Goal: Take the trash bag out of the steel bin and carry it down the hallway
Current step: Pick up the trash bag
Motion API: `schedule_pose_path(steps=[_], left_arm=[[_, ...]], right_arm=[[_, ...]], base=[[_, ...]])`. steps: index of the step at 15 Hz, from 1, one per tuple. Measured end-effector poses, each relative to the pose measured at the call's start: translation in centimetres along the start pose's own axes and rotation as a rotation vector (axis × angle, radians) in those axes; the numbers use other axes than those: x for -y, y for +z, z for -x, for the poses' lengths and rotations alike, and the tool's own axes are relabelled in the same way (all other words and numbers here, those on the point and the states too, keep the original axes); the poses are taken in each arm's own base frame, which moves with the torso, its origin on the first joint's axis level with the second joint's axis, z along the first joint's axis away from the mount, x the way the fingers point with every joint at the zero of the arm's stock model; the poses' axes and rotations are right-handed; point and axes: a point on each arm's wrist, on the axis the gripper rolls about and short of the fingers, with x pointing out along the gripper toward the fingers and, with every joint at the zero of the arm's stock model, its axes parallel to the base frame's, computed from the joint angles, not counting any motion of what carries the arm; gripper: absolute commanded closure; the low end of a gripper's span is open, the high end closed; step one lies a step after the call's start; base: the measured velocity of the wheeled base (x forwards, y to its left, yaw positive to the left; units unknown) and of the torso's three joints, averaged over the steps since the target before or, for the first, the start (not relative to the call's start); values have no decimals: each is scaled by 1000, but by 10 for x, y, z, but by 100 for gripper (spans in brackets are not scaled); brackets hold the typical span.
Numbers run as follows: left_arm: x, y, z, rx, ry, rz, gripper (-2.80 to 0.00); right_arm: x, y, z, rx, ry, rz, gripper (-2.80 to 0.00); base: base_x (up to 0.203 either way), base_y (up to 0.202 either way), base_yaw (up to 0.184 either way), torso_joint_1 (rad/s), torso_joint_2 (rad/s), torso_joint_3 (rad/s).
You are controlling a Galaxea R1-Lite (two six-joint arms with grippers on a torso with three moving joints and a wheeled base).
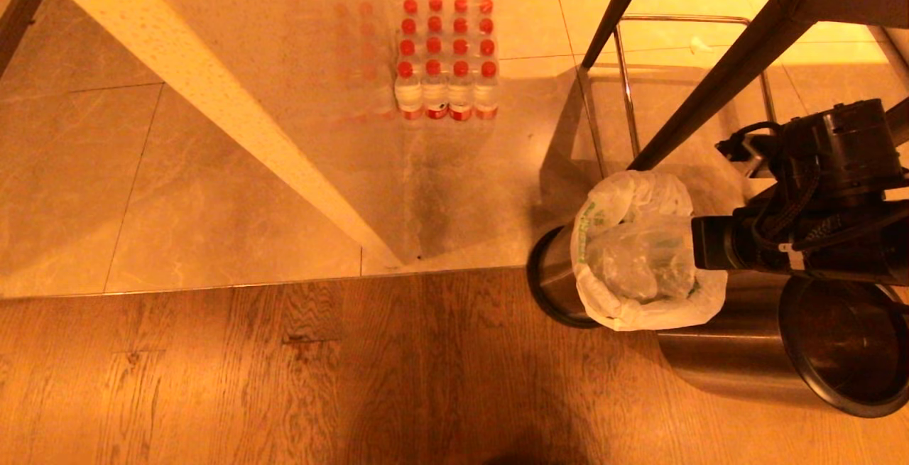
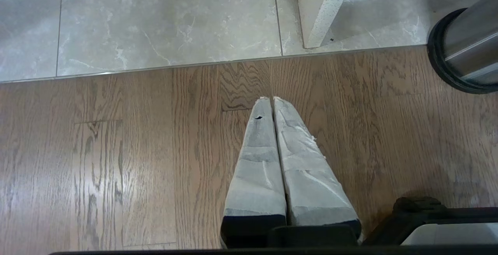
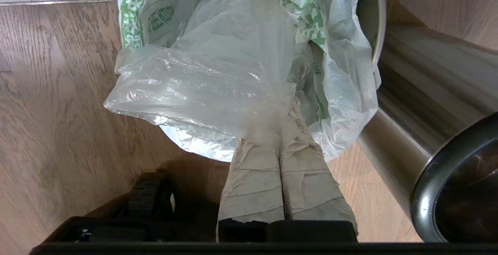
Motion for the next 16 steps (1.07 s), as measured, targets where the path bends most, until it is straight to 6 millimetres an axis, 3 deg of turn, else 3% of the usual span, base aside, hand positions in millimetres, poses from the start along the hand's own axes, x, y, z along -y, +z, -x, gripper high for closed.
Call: schedule_pose_path(steps=[4,11,12,16], left_arm=[[0,0,0,0,-1,0,0],[0,0,0,-1,0,0,0],[0,0,0,-1,0,0,0],[0,0,0,0,0,0,0]], right_arm=[[2,-1,9,20,4,10,0],[4,-5,6,31,-1,20,0],[4,-5,7,31,-2,37,-280],[4,-4,8,47,-5,45,-280]], base=[[0,0,0,0,0,0],[0,0,0,0,0,0],[0,0,0,0,0,0],[0,0,0,0,0,0]])
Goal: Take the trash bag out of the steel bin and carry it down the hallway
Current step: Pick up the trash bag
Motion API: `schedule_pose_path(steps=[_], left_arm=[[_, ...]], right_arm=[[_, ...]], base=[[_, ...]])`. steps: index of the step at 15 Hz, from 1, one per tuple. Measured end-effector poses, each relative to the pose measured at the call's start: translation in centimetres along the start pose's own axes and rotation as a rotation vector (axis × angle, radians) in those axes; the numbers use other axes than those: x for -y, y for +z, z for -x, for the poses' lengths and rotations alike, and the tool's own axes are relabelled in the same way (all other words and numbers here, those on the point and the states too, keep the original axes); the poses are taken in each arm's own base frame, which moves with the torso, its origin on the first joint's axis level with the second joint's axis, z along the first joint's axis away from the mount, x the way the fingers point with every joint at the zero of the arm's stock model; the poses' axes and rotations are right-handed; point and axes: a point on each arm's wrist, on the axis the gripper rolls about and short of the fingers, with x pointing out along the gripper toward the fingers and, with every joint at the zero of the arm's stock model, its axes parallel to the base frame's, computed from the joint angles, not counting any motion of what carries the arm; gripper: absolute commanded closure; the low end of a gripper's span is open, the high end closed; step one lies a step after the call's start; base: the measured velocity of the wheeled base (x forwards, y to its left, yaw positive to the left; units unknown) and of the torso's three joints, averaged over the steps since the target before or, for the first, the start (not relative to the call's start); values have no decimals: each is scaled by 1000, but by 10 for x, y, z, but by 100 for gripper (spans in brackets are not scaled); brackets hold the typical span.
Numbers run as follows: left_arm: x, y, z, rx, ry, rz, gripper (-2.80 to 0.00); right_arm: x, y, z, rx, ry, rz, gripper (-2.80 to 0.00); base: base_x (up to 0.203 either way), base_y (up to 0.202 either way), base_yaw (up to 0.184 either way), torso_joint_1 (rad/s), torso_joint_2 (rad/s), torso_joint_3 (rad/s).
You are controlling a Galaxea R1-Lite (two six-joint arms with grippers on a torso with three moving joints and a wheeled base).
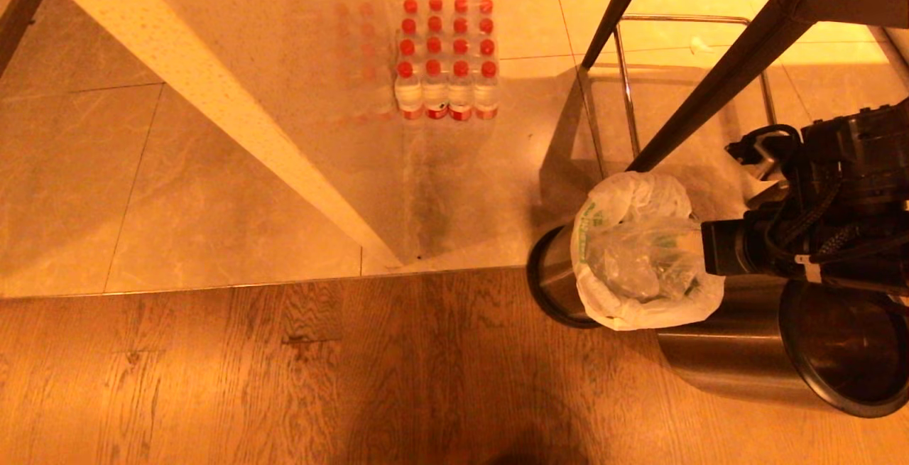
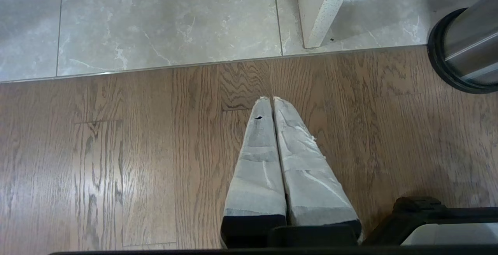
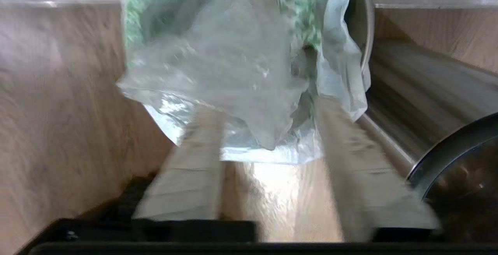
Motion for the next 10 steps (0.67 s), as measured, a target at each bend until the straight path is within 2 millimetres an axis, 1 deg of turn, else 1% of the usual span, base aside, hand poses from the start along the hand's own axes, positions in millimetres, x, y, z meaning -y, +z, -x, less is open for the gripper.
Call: schedule_pose_path(steps=[3,4,5,8,10], left_arm=[[0,0,0,0,0,0,0],[0,0,0,0,0,1,0],[0,0,0,0,0,0,0],[0,0,0,0,1,0,0],[0,0,0,0,0,0,0]], right_arm=[[2,8,13,52,10,-22,-280],[3,13,17,78,14,-35,-185],[3,19,22,111,27,-50,0],[5,29,40,171,73,-56,0],[5,31,41,181,72,-62,0]], base=[[0,0,0,0,0,0],[0,0,0,0,0,0],[0,0,0,0,0,0],[0,0,0,0,0,0],[0,0,0,0,0,0]])
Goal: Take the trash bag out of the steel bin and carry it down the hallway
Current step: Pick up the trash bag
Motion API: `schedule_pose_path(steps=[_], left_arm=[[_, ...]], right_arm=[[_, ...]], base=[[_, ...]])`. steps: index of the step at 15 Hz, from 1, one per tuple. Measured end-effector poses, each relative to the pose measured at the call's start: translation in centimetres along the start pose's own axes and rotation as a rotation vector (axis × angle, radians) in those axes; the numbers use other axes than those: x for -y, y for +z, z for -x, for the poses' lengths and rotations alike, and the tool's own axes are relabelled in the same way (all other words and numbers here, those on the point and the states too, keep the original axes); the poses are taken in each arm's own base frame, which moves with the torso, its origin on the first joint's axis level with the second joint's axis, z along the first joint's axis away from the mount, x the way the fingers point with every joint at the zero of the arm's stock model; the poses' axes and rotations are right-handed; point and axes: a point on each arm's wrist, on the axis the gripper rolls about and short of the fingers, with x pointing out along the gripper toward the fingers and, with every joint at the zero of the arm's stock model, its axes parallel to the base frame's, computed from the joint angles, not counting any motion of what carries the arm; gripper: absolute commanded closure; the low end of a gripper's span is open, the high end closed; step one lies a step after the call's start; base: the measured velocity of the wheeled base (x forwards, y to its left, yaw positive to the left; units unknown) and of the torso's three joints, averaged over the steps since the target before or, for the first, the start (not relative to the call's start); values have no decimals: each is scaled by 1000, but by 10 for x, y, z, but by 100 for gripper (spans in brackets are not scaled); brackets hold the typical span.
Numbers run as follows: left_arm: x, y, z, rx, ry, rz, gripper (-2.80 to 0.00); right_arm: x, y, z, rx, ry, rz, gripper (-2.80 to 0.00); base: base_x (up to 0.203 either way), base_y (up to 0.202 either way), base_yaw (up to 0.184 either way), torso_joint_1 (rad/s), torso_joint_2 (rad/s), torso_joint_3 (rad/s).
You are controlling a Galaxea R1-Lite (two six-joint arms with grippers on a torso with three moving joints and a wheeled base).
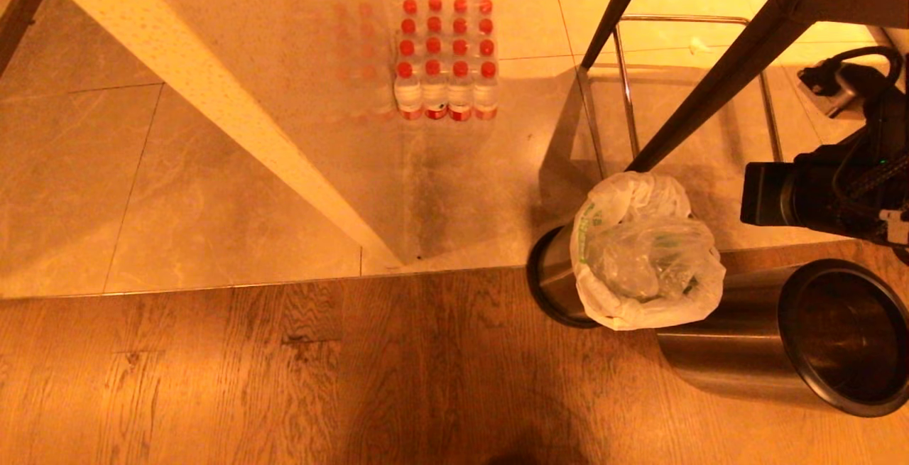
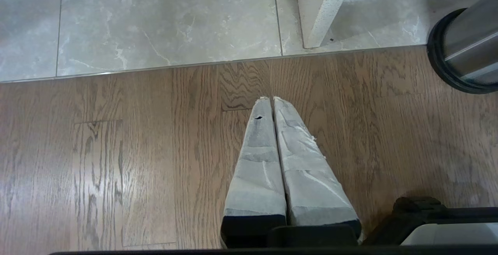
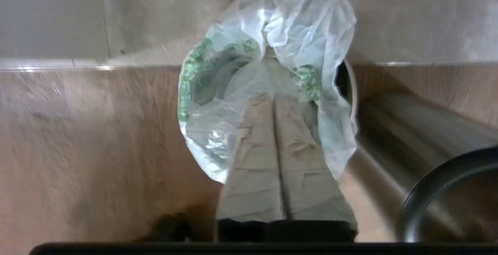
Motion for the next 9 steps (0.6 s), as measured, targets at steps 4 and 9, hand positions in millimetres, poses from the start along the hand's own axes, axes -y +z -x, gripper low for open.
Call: schedule_pose_path(steps=[4,9], left_arm=[[0,0,0,0,0,0,0],[0,0,0,0,0,0,0]], right_arm=[[-6,1,-36,-12,-1,-59,0],[-12,-24,-82,-142,-23,-77,0]], base=[[0,0,0,0,0,0],[0,0,0,0,0,0]])
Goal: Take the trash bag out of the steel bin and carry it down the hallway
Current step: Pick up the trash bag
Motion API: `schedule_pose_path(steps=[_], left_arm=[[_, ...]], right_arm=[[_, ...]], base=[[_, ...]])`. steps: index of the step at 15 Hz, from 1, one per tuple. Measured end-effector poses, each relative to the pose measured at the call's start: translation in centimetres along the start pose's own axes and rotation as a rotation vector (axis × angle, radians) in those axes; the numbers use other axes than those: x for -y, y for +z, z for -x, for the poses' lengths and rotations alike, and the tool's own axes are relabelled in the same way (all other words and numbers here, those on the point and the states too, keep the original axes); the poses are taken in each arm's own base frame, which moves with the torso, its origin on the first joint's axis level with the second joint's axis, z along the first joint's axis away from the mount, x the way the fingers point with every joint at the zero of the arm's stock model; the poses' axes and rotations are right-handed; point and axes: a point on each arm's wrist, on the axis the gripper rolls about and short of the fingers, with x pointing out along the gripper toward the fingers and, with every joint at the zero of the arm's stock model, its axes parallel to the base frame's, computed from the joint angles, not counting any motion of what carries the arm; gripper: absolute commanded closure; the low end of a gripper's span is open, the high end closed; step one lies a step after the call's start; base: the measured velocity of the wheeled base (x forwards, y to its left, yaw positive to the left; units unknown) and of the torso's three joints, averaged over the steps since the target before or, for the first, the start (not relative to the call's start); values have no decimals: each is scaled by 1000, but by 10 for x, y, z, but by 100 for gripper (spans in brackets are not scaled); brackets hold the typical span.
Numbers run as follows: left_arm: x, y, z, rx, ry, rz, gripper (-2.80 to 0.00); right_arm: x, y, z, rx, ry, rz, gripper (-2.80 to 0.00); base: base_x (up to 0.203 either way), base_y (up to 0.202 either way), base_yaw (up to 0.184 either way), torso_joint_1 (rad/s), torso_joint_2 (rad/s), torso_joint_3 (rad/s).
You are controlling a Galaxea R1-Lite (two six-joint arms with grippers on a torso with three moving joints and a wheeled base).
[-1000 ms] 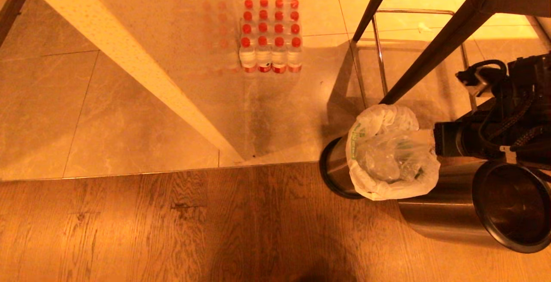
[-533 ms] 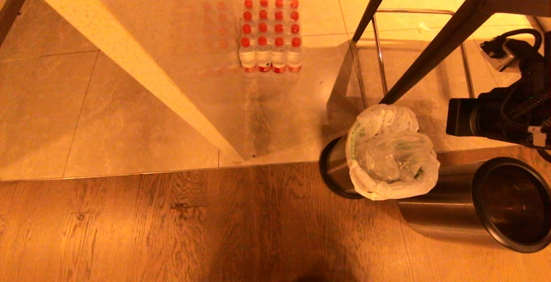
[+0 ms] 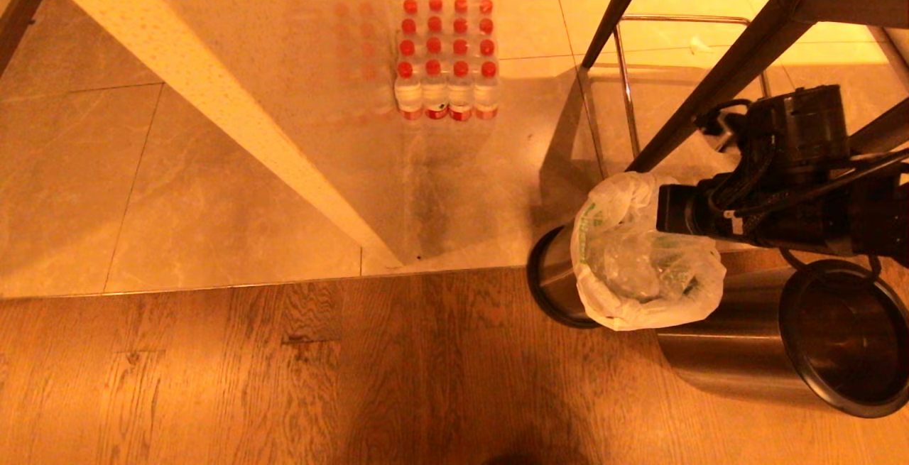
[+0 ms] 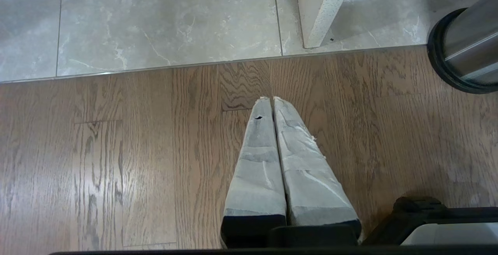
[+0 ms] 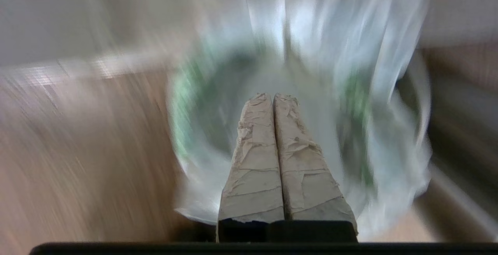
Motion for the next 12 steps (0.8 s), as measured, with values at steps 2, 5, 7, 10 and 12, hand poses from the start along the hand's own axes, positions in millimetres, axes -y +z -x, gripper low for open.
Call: schedule_pose_path(steps=[2,5,7,10,12], left_arm=[[0,0,0,0,0,0,0],[0,0,0,1,-1,0,0],[0,0,0,0,-1,0,0],[0,0,0,0,0,1,0],[0,0,0,0,0,1,0]], right_arm=[[2,-15,-8,-121,-34,20,0],[1,-24,-29,-159,-51,30,0],[-2,-28,-50,-130,-44,29,0],[-6,-37,-84,-108,-39,40,0],[-7,-43,-104,-93,-43,55,0]], base=[[0,0,0,0,0,0],[0,0,0,0,0,0],[0,0,0,0,0,0],[0,0,0,0,0,0],[0,0,0,0,0,0]])
